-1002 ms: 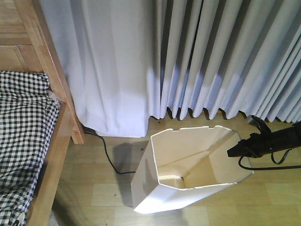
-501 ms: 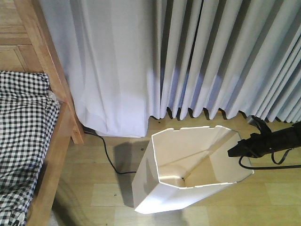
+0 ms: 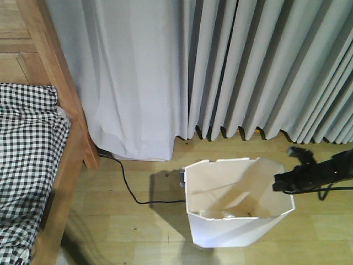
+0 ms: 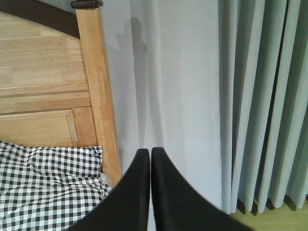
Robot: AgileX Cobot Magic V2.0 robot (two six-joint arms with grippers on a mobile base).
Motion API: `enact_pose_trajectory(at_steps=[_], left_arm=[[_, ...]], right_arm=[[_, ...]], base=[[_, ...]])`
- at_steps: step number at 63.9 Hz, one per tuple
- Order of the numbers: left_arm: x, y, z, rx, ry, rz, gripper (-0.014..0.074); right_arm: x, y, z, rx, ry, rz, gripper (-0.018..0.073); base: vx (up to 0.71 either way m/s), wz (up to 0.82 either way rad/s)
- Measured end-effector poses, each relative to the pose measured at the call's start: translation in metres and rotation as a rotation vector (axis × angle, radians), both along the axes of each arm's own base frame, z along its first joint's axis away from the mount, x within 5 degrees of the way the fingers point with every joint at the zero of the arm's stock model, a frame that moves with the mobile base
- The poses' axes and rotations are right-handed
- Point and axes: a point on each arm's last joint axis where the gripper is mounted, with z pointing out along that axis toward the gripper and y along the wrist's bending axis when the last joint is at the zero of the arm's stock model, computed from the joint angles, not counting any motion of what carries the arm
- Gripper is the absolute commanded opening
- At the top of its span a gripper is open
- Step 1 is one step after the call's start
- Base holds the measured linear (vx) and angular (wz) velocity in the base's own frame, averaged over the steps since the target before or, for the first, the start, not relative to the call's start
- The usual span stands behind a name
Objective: Move trash bin to bedside with robot
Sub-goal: 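Lower the held bin onto the floor near the bed's foot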
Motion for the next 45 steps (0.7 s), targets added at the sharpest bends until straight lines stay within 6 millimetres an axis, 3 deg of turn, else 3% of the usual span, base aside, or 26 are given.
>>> enact_pose_trajectory(at_steps=[10,26,45], left_arm=[[0.000,0.000,0.000,0.000,0.000,0.000,-0.0006],[0.000,0.000,0.000,0.000,0.000,0.000,-0.0006],[0.000,0.000,0.000,0.000,0.000,0.000,-0.0006]], right_arm=[[0.004,0.015,-0.035,0.018,0.038,0.007,-0.0005],[0.011,0.031,-0.072,0.065,0.101,-0.004,-0.0001],[0.021,0.043,-0.099,0.022,0.100,-0.005,0.0013]], base=[[0.00,0.00],[0.00,0.00],[0.00,0.00]])
